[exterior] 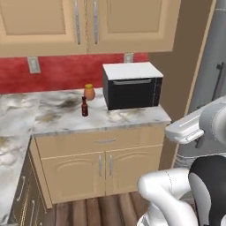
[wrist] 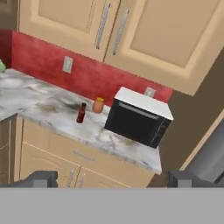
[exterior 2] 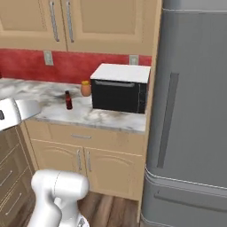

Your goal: Pick the oil and vinegar bottle and condiment bottle from the counter and place them in the cabinet.

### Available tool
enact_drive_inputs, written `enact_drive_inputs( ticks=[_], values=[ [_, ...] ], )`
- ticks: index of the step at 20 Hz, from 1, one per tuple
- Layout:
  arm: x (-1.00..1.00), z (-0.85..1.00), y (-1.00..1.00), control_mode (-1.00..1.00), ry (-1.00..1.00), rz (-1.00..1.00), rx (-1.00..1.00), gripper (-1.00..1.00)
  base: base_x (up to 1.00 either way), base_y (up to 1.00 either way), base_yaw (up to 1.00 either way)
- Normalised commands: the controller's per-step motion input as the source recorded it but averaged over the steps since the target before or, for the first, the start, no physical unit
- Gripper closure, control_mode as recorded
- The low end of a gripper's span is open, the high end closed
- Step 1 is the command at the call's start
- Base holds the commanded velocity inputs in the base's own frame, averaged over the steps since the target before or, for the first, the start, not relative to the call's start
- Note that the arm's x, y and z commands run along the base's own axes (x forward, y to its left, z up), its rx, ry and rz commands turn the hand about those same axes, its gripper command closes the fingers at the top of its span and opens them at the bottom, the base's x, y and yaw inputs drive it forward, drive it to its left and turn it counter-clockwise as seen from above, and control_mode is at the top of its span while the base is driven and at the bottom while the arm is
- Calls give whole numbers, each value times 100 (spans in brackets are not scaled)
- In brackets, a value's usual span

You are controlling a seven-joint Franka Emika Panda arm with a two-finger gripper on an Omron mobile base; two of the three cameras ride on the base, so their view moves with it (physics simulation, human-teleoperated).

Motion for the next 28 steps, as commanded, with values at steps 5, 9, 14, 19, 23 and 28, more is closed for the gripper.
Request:
enact_drive_inputs(
  ticks=[5,9,14,19,23,28],
  values=[
    [0,0,0,100,0,0,0,-100,100,26,2],
    [0,0,0,100,0,0,0,-100,88,10,3],
    [0,0,0,100,0,0,0,-100,34,4,2],
    [0,0,0,100,0,0,0,-100,-8,26,0],
    [0,0,0,100,0,0,0,-100,-15,74,-4],
    [0,0,0,100,0,0,0,-100,0,6,-1]
  ],
)
